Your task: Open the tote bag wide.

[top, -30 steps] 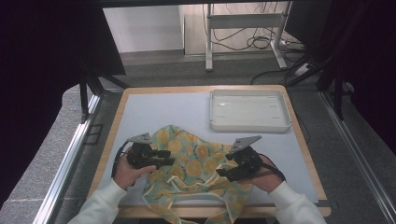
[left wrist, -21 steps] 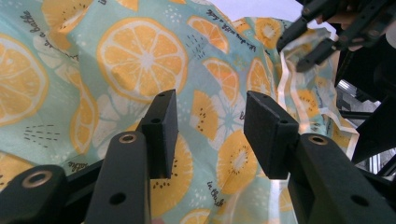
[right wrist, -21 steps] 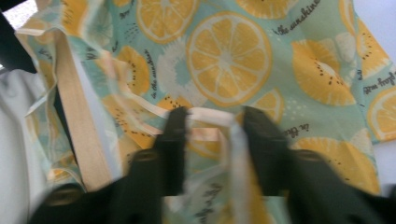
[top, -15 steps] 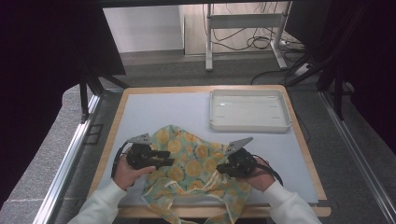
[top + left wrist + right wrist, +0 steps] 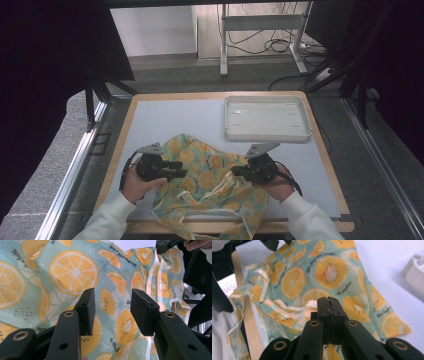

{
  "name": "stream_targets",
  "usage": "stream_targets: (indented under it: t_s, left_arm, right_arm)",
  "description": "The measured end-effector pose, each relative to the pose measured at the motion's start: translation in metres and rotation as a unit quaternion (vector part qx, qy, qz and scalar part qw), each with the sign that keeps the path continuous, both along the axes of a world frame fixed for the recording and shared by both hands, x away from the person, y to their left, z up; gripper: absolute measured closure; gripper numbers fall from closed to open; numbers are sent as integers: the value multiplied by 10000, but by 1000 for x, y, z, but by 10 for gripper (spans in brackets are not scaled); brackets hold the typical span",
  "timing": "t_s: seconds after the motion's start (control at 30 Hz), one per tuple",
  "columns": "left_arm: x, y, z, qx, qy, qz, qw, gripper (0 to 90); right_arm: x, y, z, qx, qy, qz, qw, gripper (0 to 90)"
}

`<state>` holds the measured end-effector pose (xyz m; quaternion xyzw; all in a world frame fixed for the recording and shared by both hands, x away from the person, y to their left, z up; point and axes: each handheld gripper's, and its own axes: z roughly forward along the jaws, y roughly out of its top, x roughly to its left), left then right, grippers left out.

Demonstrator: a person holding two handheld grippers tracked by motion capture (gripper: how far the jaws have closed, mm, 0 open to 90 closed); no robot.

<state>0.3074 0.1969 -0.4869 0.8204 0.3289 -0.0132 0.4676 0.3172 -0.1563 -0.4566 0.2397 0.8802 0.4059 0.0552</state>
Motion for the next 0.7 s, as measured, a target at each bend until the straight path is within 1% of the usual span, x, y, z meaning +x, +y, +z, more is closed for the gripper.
stream_targets:
  t_s: [0.2,0.43,0.57,0.7]
  left_arm:
    - [0,0,0,-12,5,1,10000,551]
    - [-2,1,2,-35,-13,28,10000,533]
    - [-7,-3,5,2,-56,-54,10000,508]
    - [-13,-6,5,84,-117,-141,9998,487]
  right_arm:
    - [4,1,6,183,-70,-174,9997,883]
    - [10,6,11,255,-108,-278,9992,883]
    - [14,11,14,327,-142,-393,9986,883]
    - [20,13,17,403,-195,-523,9976,883]
